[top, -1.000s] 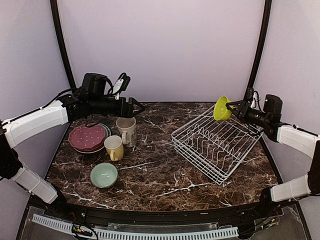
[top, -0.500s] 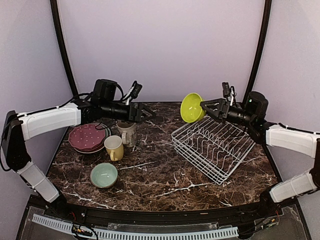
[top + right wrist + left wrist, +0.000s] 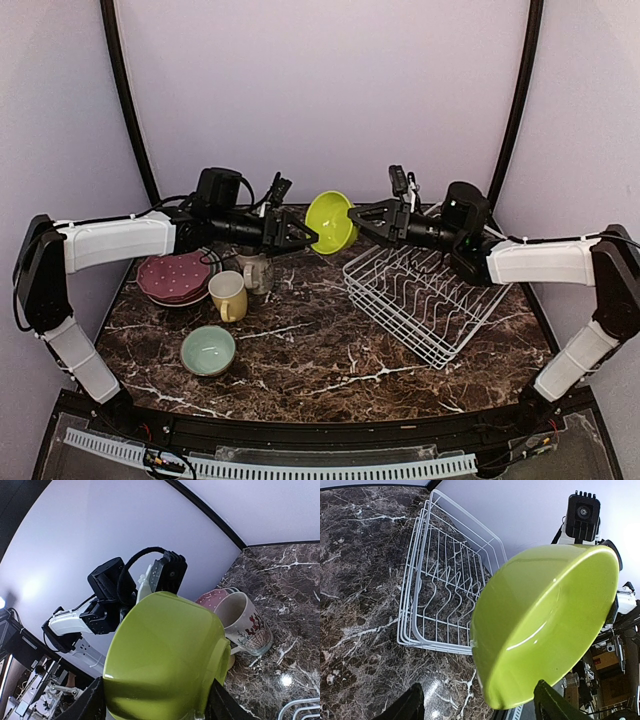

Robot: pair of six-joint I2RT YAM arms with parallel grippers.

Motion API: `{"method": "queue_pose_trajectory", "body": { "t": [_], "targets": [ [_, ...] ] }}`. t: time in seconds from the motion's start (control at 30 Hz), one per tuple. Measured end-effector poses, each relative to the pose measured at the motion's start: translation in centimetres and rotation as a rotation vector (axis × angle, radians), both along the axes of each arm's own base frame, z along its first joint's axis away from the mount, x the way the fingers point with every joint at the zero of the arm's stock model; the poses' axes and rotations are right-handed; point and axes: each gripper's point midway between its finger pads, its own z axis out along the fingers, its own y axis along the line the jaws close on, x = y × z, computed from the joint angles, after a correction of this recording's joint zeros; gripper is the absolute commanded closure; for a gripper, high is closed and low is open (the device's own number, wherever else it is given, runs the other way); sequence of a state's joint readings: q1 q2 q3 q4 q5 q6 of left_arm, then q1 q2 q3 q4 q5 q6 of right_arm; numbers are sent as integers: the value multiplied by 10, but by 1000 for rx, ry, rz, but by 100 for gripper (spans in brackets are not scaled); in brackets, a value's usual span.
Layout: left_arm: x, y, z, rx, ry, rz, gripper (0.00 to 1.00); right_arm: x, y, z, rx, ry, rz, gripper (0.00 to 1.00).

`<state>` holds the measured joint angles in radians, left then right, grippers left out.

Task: Unload the mixed dishes from the dish rack
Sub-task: Pass from the right arm to the left

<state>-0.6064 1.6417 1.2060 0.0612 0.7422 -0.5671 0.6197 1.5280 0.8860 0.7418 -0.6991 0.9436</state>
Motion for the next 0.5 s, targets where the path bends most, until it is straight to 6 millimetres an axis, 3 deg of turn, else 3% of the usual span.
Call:
{"method": "queue_pose_trajectory", "body": {
  "t": [0.3, 0.5],
  "targets": [
    [5, 3, -3, 17, -14, 25, 57, -9, 20, 0, 28, 2, 49, 83],
    [10, 5, -5, 39, -44, 50, 70, -10, 28, -4, 35, 15, 54, 83]
  ]
}}
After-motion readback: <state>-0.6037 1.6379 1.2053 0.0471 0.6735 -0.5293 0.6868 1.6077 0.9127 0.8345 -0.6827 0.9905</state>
